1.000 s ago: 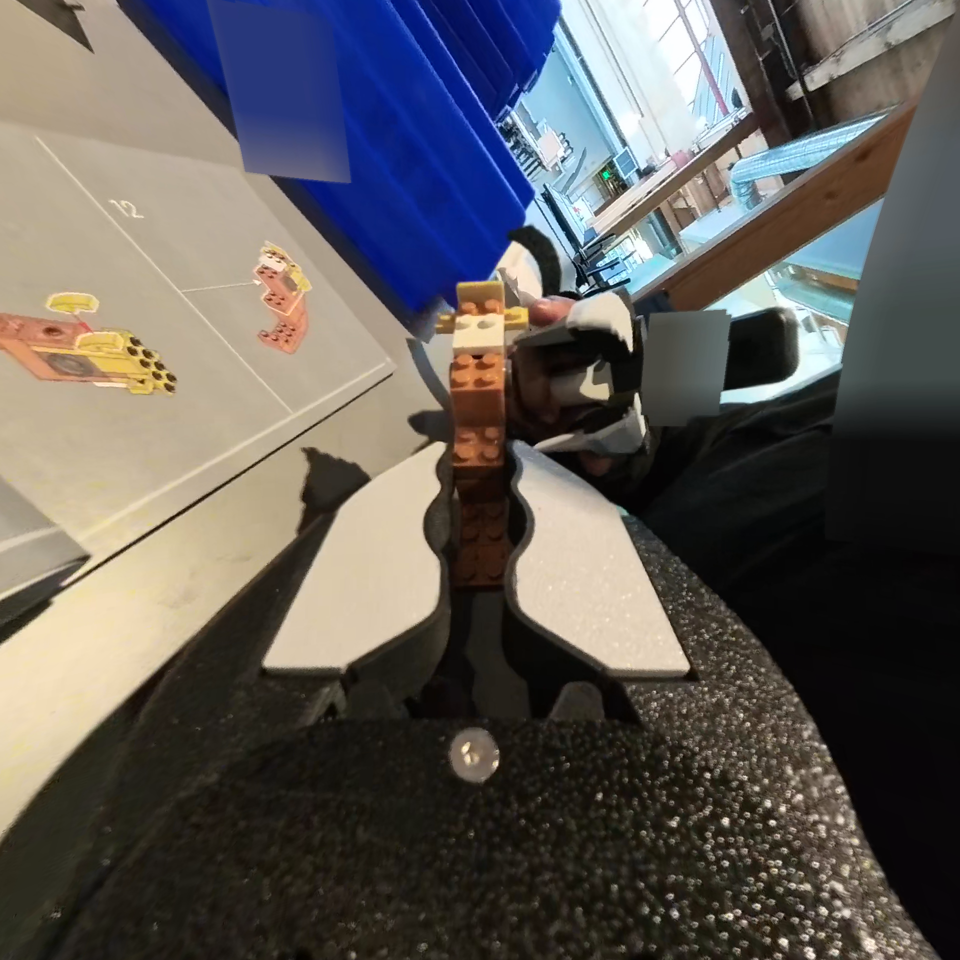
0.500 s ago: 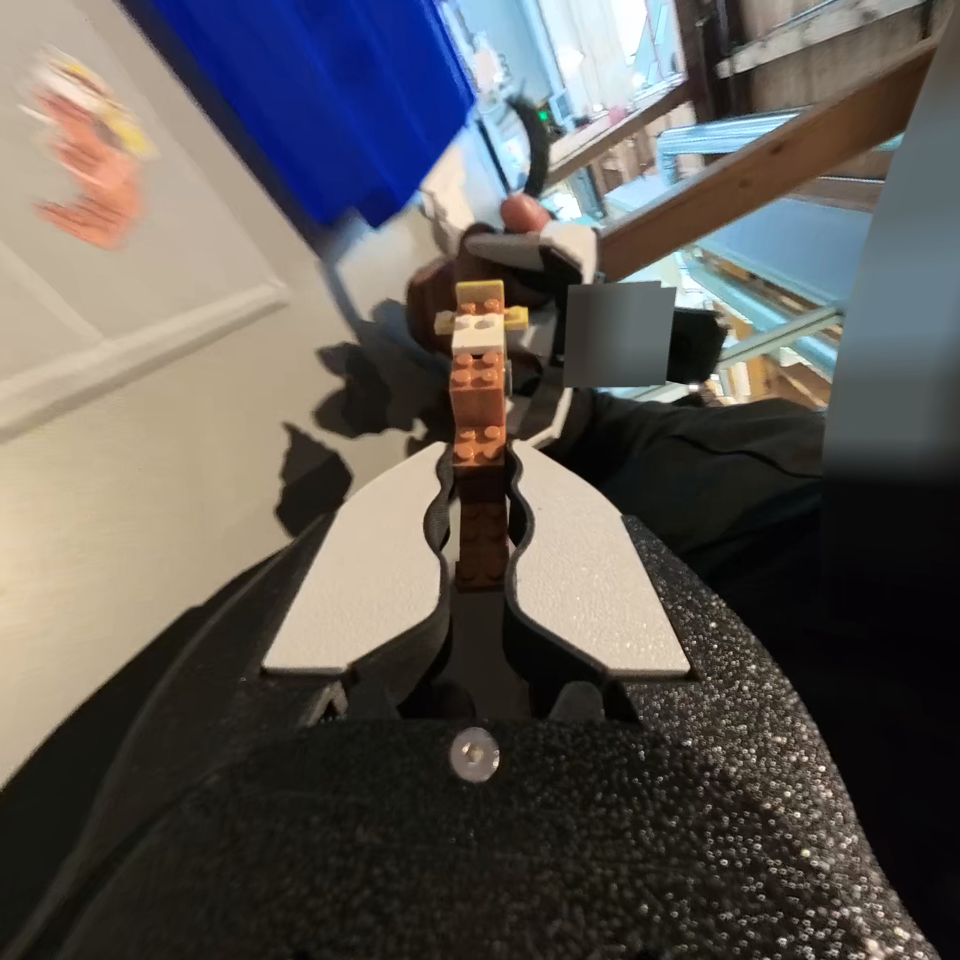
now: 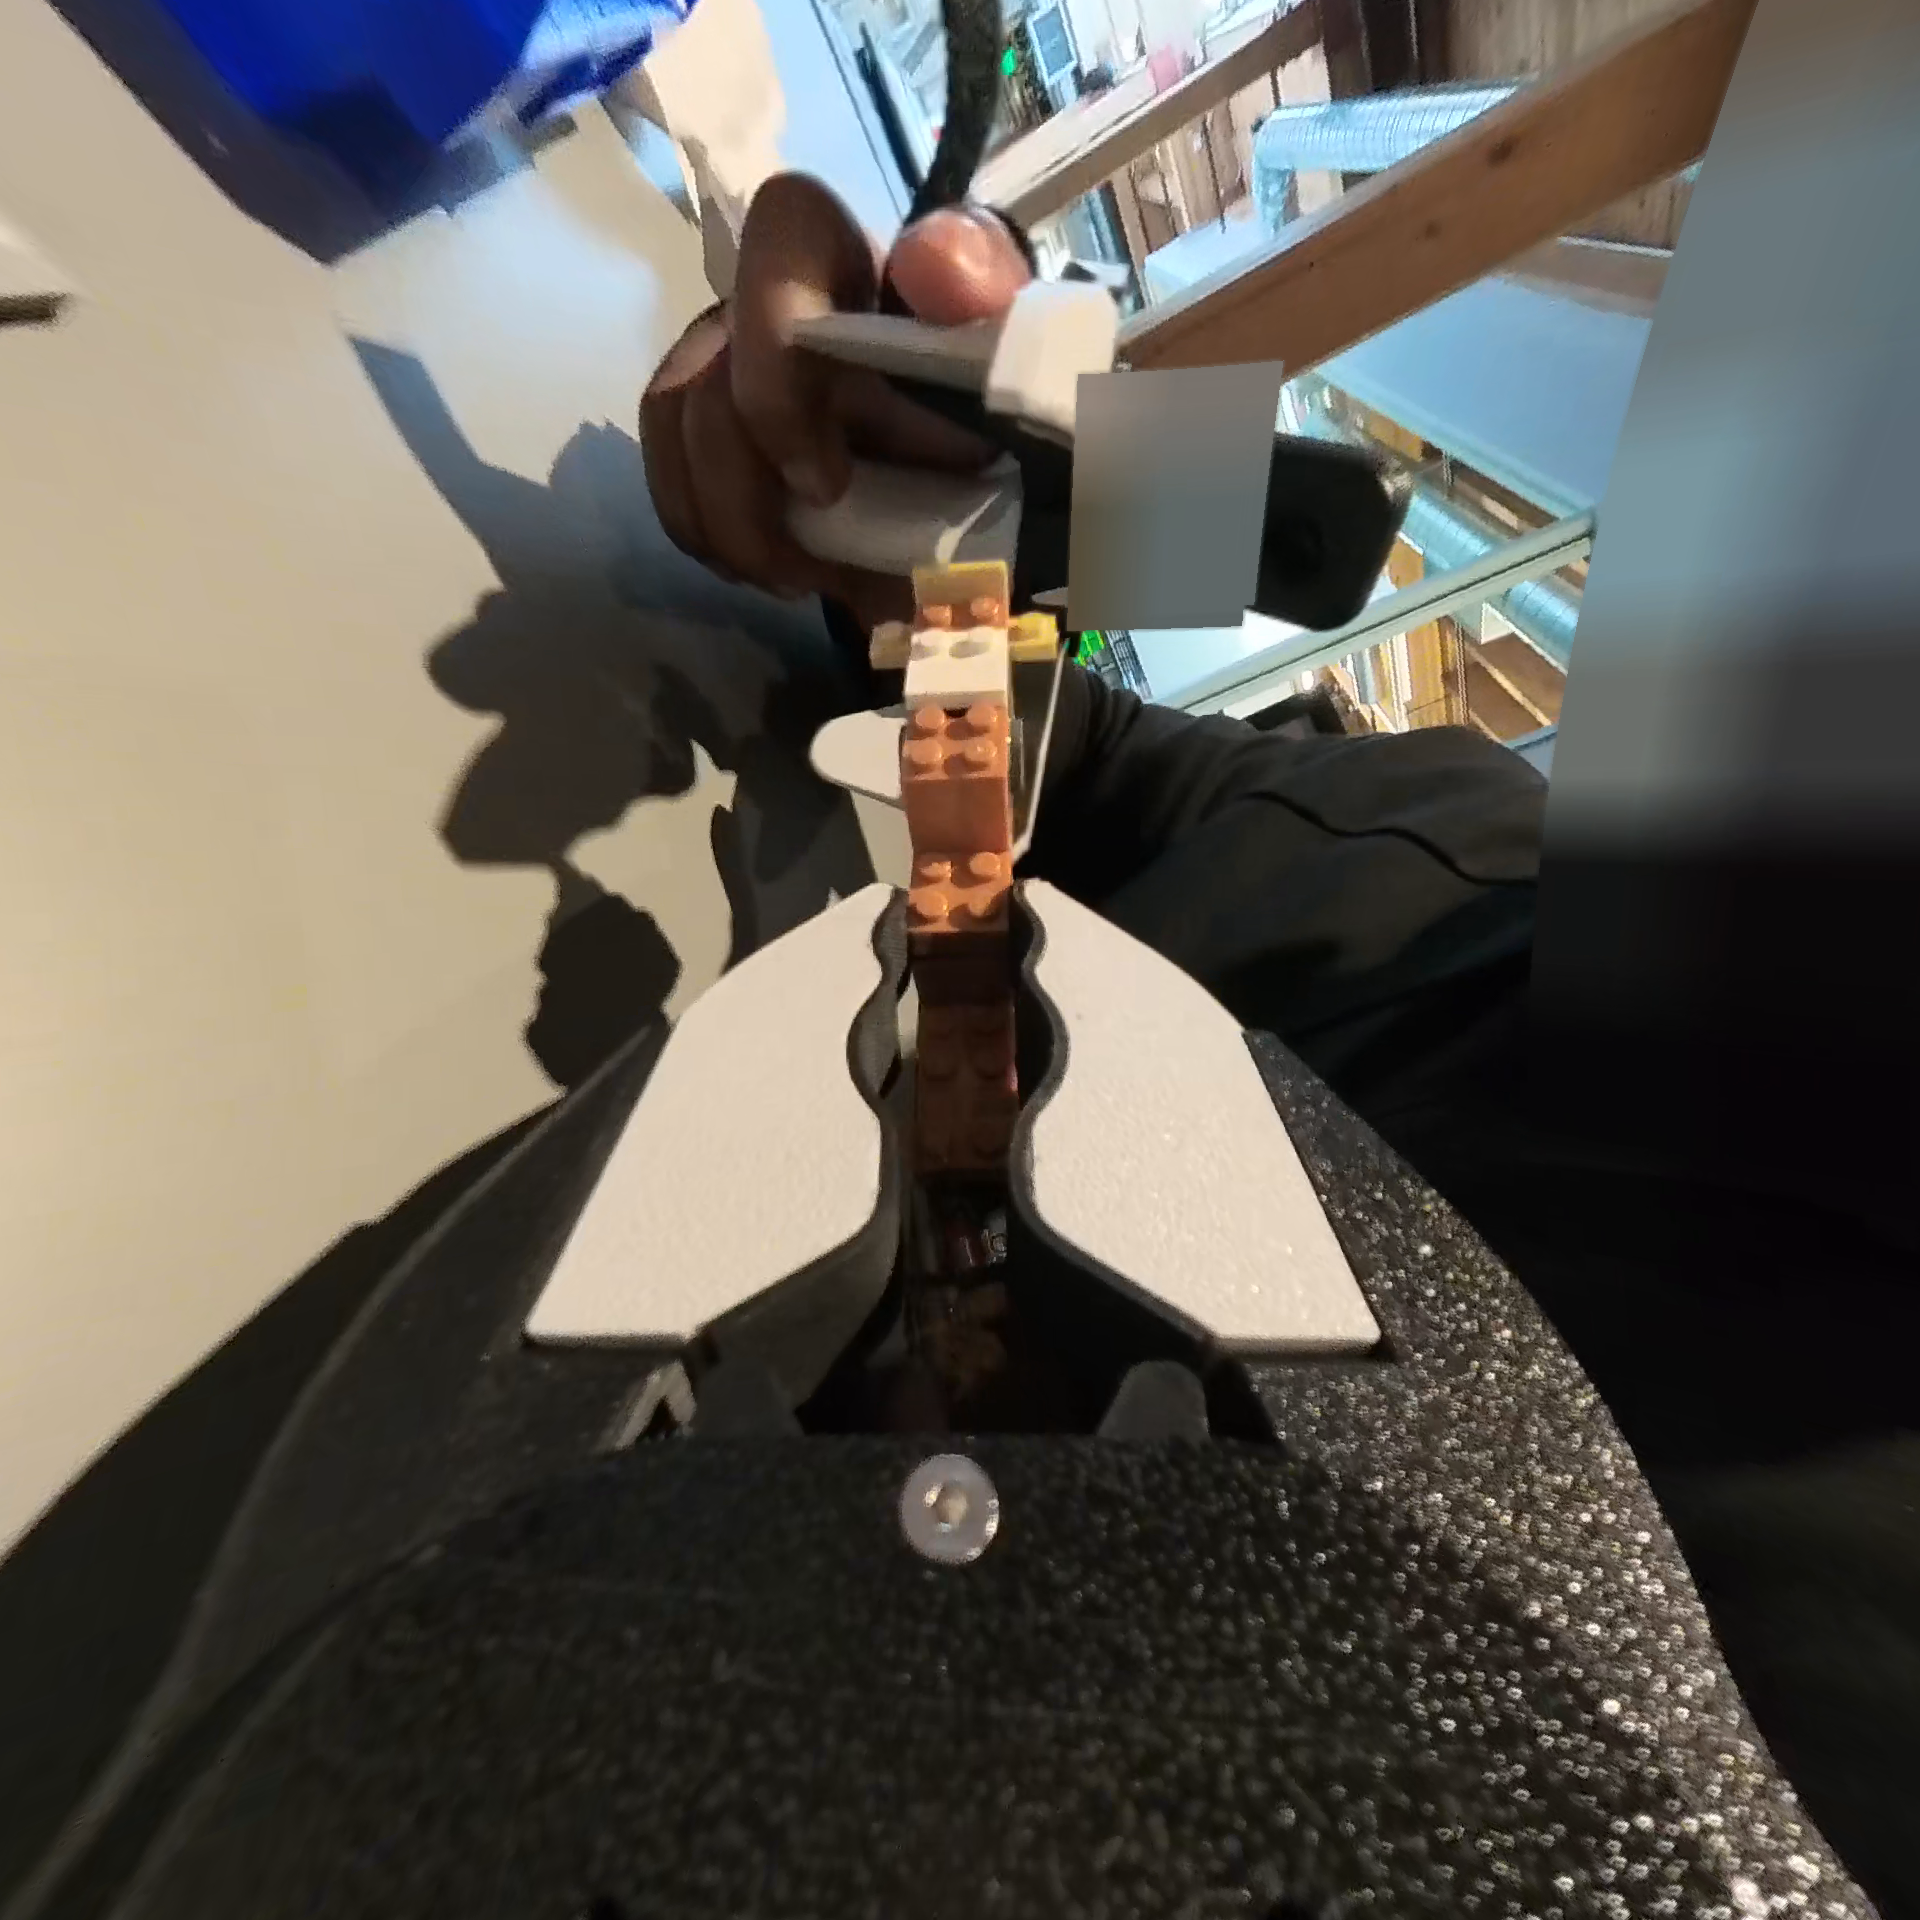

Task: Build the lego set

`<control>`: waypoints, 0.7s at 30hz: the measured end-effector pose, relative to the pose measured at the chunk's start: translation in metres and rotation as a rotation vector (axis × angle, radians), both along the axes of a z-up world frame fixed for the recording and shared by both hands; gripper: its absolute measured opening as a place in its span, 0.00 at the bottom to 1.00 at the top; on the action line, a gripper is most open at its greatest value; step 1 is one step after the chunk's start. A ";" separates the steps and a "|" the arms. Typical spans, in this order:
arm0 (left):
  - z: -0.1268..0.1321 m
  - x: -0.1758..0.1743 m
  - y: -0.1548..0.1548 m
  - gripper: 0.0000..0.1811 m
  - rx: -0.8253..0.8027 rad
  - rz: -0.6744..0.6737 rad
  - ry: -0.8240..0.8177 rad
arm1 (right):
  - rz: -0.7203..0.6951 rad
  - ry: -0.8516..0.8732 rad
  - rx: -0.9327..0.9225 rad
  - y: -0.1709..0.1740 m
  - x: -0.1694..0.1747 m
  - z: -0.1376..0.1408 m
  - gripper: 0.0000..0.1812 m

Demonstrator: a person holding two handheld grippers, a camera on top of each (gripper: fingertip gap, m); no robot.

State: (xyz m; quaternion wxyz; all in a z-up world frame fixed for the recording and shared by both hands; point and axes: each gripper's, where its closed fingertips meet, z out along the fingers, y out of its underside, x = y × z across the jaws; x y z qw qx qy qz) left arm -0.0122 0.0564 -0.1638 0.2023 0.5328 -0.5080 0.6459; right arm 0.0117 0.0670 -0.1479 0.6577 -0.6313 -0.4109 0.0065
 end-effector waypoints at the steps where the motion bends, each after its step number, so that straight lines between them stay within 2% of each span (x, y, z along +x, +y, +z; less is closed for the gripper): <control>1: -0.001 0.000 -0.002 0.10 0.003 -0.004 0.005 | 0.010 -0.004 0.005 -0.002 -0.002 0.000 0.44; 12: -0.006 -0.003 -0.013 0.10 0.024 -0.067 0.026 | 0.073 -0.080 -0.077 -0.009 -0.013 -0.019 0.37; 17: -0.009 -0.004 -0.014 0.10 0.042 -0.083 0.030 | 0.085 -0.054 -0.094 -0.010 -0.014 -0.019 0.29; 21: -0.010 -0.005 -0.014 0.10 0.045 -0.085 0.033 | 0.090 -0.052 -0.095 -0.010 -0.015 -0.019 0.26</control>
